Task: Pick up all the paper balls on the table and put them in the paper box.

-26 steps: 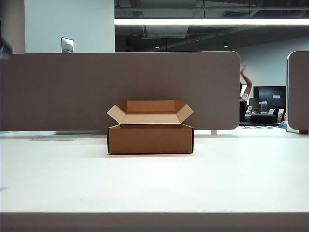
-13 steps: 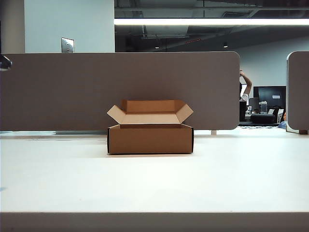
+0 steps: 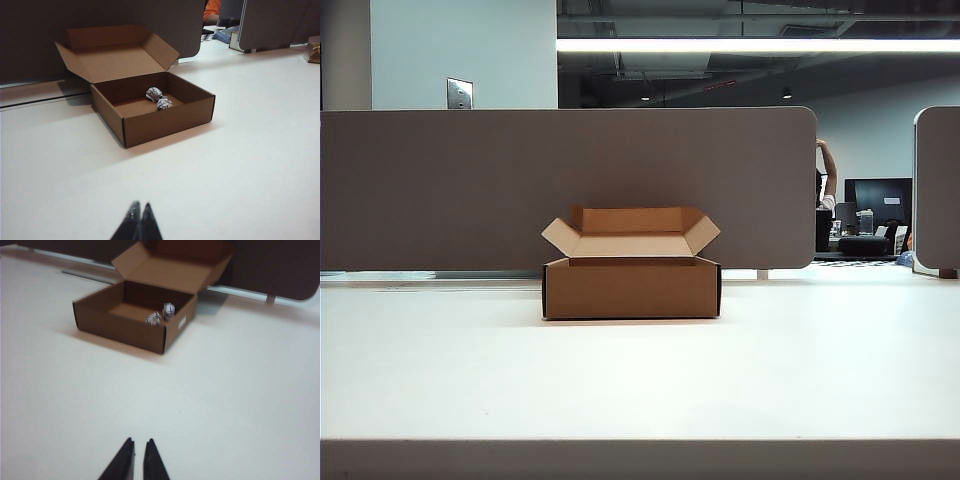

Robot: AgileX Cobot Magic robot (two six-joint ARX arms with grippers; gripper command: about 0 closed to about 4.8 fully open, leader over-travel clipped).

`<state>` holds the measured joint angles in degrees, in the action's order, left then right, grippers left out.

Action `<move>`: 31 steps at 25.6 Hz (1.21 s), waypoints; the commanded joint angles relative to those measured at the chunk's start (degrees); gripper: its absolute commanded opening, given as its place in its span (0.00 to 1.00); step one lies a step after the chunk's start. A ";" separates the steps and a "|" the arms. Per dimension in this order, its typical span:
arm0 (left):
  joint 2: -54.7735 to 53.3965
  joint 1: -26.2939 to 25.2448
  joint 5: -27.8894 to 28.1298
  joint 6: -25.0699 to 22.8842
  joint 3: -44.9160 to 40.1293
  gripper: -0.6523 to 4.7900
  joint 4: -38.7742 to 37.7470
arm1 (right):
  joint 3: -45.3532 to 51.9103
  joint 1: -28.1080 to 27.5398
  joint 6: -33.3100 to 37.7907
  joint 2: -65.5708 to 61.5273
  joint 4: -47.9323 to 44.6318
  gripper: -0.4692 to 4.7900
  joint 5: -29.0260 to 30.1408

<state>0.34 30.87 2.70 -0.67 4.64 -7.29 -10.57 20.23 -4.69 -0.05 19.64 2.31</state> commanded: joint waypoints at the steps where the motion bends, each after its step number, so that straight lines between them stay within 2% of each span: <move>1: -0.50 -0.24 -0.11 -1.86 -0.70 0.11 -0.83 | 2.34 -0.07 0.59 0.02 -1.64 0.17 -1.25; 7: -0.50 -0.66 0.04 -2.27 -3.41 0.11 -0.42 | 8.15 -0.02 0.59 0.13 -6.23 0.17 -1.22; 14: -0.50 -1.09 0.07 -2.36 -4.31 0.11 0.55 | 10.21 -0.04 0.17 0.13 -9.33 0.17 -1.25; 17: -0.50 -6.10 -0.70 -2.32 -4.31 0.11 1.03 | 10.47 -0.07 -0.09 0.13 -10.01 0.17 -1.31; 22: -0.50 -12.57 -8.37 -1.97 -4.28 0.11 2.16 | 10.47 0.00 0.02 0.13 -11.69 0.17 -1.01; 26: -0.50 -13.49 -5.22 -2.08 -4.28 0.11 1.81 | 10.47 0.02 0.17 0.13 -11.23 0.17 -1.07; 31: -0.50 -13.38 -5.16 -2.29 -4.28 0.11 1.36 | 10.47 0.02 0.20 0.13 -10.49 0.17 -0.90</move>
<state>-0.14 17.41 -2.52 -2.98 0.14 -6.37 -0.40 20.21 -4.51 -0.08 9.93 1.26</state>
